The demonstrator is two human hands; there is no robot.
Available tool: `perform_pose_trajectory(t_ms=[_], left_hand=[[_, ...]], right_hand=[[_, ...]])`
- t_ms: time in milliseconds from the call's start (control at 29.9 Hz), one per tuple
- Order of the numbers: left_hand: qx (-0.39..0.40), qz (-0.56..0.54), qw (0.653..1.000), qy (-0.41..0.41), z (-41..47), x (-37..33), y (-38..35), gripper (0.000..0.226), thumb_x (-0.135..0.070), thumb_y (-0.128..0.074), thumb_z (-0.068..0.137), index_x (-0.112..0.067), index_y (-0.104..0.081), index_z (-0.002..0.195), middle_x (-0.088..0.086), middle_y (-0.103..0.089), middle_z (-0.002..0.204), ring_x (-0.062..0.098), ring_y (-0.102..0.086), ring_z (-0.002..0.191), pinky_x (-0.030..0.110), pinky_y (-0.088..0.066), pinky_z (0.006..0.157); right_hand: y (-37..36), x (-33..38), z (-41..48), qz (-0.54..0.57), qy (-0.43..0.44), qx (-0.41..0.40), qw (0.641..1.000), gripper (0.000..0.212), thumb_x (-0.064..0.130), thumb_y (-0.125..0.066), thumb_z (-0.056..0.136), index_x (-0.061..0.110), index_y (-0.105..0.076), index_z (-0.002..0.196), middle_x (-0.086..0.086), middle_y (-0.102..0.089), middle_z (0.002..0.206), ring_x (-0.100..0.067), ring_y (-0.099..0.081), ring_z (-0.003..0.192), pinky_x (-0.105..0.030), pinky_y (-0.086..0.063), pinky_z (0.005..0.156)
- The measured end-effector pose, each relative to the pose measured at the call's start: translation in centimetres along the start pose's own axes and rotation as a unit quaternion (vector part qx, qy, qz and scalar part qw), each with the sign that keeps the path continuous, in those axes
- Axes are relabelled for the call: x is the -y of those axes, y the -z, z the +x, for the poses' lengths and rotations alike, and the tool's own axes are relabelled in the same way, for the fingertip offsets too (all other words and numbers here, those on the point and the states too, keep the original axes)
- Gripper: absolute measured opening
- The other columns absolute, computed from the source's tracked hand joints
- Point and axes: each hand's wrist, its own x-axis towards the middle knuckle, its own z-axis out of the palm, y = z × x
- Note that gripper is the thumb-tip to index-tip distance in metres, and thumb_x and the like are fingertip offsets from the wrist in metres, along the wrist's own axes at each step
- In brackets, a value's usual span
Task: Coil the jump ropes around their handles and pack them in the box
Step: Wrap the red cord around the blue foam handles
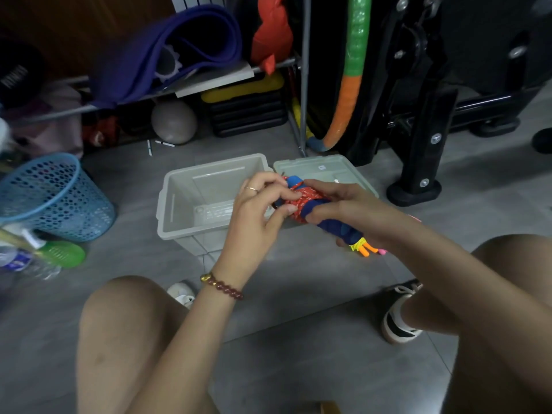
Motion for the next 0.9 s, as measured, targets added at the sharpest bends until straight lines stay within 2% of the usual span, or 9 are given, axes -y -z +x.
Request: perform_pose_trajectory(t_ms=[134, 267, 334, 401, 468, 568, 635, 701, 902], left_hand=[[0.023, 0.087, 0.993, -0.080, -0.7, -0.7, 0.8, 0.005, -0.011, -0.063, 0.084, -0.010, -0.067, 0.083, -0.006, -0.060, 0.102, 0.015, -0.057, 0.095, 0.039, -0.047, 0.084], [0.004, 0.220, 0.961, -0.166, -1.7, -1.3, 1.4, 0.018, -0.020, -0.053, 0.091, -0.007, -0.063, 0.083, 0.003, -0.064, 0.089, 0.018, -0.056, 0.088, 0.030, -0.040, 0.088], [-0.020, 0.217, 0.964, -0.151, -1.9, -1.9, 1.1, 0.021, -0.023, -0.051, 0.092, -0.008, -0.062, 0.082, 0.001, -0.062, 0.084, 0.015, -0.053, 0.084, 0.027, -0.035, 0.094], [-0.025, 0.217, 0.966, -0.140, -2.2, -2.3, 0.4, 0.022, -0.024, -0.050, 0.091, -0.010, -0.062, 0.080, -0.001, -0.061, 0.080, 0.010, -0.051, 0.082, 0.025, -0.030, 0.098], [-0.037, 0.198, 0.974, -0.107, -2.6, -2.4, -0.1, 0.018, -0.021, -0.052, 0.089, -0.010, -0.061, 0.079, -0.001, -0.062, 0.079, 0.010, -0.051, 0.079, 0.023, -0.030, 0.095], [-0.094, 0.133, 0.986, -0.022, -3.1, -2.1, 0.4, 0.012, -0.020, -0.052, 0.087, -0.013, -0.060, 0.081, -0.007, -0.061, 0.081, 0.012, -0.052, 0.081, 0.026, -0.037, 0.087], [-0.134, 0.040, 0.988, 0.060, -3.0, -2.3, 0.8, 0.008, -0.025, -0.051, 0.086, -0.022, -0.058, 0.084, -0.015, -0.058, 0.083, 0.016, -0.055, 0.087, 0.031, -0.045, 0.082], [-0.154, -0.035, 0.982, 0.107, -2.9, -2.4, 0.9, 0.006, -0.030, -0.050, 0.085, -0.030, -0.056, 0.083, -0.016, -0.060, 0.085, 0.018, -0.058, 0.087, 0.038, -0.050, 0.081], [-0.182, -0.144, 0.962, 0.146, -2.7, -2.7, 1.0, 0.015, -0.011, -0.053, 0.088, -0.025, -0.056, 0.083, -0.014, -0.061, 0.079, -0.001, -0.057, 0.078, 0.017, -0.046, 0.077]], right_hand=[[0.1, -0.3, -0.7, -0.017, -0.044, 0.056, 0.997, 0.052, 0.011, -0.066, 0.079, 0.035, -0.057, 0.124, -0.010, -0.058, 0.092, -0.021, -0.051, 0.073, -0.024, -0.037, 0.048], [-0.3, -0.5, -1.5, -0.031, -0.054, 0.106, 0.992, 0.052, 0.014, -0.065, 0.082, 0.034, -0.053, 0.129, -0.013, -0.061, 0.107, -0.018, -0.054, 0.071, -0.023, -0.040, 0.047], [-1.2, -1.0, -1.6, -0.046, -0.041, 0.107, 0.992, 0.050, 0.015, -0.066, 0.081, 0.038, -0.056, 0.123, -0.012, -0.062, 0.102, -0.019, -0.053, 0.071, -0.022, -0.040, 0.047], [-2.7, -1.8, -1.4, -0.078, -0.010, 0.072, 0.994, 0.036, 0.015, -0.069, 0.078, 0.045, -0.061, 0.096, -0.006, -0.060, 0.085, -0.020, -0.051, 0.068, -0.024, -0.041, 0.048], [-3.6, -2.6, -1.0, -0.091, 0.019, 0.039, 0.995, 0.033, 0.015, -0.069, 0.076, 0.044, -0.059, 0.087, -0.002, -0.059, 0.080, -0.019, -0.053, 0.063, -0.024, -0.043, 0.047], [-4.0, -2.6, -0.5, -0.081, 0.054, 0.018, 0.995, 0.067, 0.012, -0.073, 0.074, 0.035, -0.051, 0.133, 0.000, -0.063, 0.111, -0.014, -0.062, 0.087, -0.025, -0.053, 0.068], [-4.0, -2.0, 0.0, -0.070, 0.083, 0.000, 0.994, 0.078, 0.008, -0.074, 0.073, 0.029, -0.043, 0.141, 0.002, -0.061, 0.120, -0.009, -0.061, 0.099, -0.022, -0.049, 0.086], [-4.1, -1.6, 0.2, -0.066, 0.088, -0.004, 0.994, 0.082, 0.009, -0.076, 0.071, 0.032, -0.041, 0.141, 0.004, -0.060, 0.120, -0.009, -0.060, 0.101, -0.024, -0.050, 0.092], [-3.9, -1.1, 0.6, -0.065, 0.091, -0.051, 0.992, 0.100, 0.010, -0.081, 0.064, 0.030, -0.026, 0.145, 0.000, -0.061, 0.114, -0.018, -0.062, 0.100, -0.038, -0.052, 0.090]])
